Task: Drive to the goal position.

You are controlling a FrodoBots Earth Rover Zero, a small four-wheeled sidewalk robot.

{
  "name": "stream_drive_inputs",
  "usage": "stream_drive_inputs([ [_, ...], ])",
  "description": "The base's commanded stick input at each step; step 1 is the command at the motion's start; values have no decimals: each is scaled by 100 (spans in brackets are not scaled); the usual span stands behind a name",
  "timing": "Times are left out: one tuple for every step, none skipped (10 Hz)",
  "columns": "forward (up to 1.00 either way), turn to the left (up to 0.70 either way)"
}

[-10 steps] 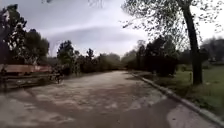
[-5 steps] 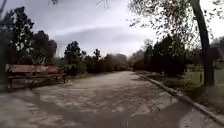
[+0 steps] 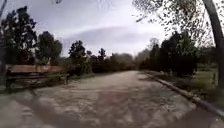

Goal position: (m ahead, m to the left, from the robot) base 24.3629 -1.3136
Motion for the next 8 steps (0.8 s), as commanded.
stream_drive_inputs([
  [70, 0],
  [70, 0],
  [70, 0],
  [70, 0],
  [70, 0],
  [70, 0],
  [70, 0],
  [70, 0],
])
